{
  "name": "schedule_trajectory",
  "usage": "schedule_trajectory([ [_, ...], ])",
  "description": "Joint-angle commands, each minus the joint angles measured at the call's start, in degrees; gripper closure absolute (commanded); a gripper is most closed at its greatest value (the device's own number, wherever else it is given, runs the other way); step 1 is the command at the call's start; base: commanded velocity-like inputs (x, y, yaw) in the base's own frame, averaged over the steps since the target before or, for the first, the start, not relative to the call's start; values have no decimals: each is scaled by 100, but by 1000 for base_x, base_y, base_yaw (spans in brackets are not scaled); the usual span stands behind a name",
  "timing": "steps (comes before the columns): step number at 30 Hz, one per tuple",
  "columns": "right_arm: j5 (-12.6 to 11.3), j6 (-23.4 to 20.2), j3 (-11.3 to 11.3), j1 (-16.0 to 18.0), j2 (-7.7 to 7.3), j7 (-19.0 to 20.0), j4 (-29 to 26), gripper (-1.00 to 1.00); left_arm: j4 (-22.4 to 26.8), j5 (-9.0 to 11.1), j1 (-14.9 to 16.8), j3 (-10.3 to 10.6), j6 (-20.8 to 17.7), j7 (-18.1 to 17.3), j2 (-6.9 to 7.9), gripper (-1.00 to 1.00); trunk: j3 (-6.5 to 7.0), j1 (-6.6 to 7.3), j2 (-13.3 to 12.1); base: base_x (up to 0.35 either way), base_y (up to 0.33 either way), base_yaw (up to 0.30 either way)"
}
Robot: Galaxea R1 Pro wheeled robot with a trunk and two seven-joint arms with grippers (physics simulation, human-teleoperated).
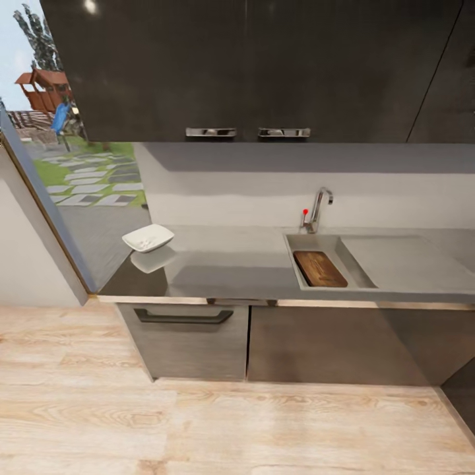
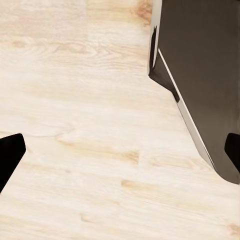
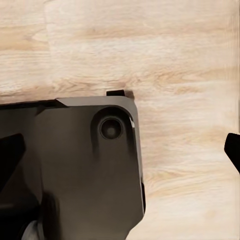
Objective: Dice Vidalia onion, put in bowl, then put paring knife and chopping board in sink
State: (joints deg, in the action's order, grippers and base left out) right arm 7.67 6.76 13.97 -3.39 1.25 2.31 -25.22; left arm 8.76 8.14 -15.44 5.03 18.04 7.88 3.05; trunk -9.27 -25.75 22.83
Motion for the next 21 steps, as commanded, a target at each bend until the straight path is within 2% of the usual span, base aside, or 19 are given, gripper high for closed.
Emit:
schedule_trajectory([
  [1, 59, 9, 135, 0, 8, 21, -10, -100, 12, 56, -3, 51, 6, 21, 3, -100, 1, -4, 9, 0, 0, 0],
  [4, 60, 9, 449, 0, 11, 17, -9, -100, 12, 56, -3, 51, 6, 21, 3, -100, 28, -4, 9, 0, 0, 0],
  [7, 60, 9, 592, -2, 11, 15, -9, -100, 12, 56, -3, 51, 6, 21, 3, -100, 55, -4, 9, 0, 0, 0],
  [21, 60, 9, 619, -2, 44, 8, -4, -100, 12, 56, -3, 51, 6, 21, 3, -100, 183, -4, 9, 0, 0, 0],
])
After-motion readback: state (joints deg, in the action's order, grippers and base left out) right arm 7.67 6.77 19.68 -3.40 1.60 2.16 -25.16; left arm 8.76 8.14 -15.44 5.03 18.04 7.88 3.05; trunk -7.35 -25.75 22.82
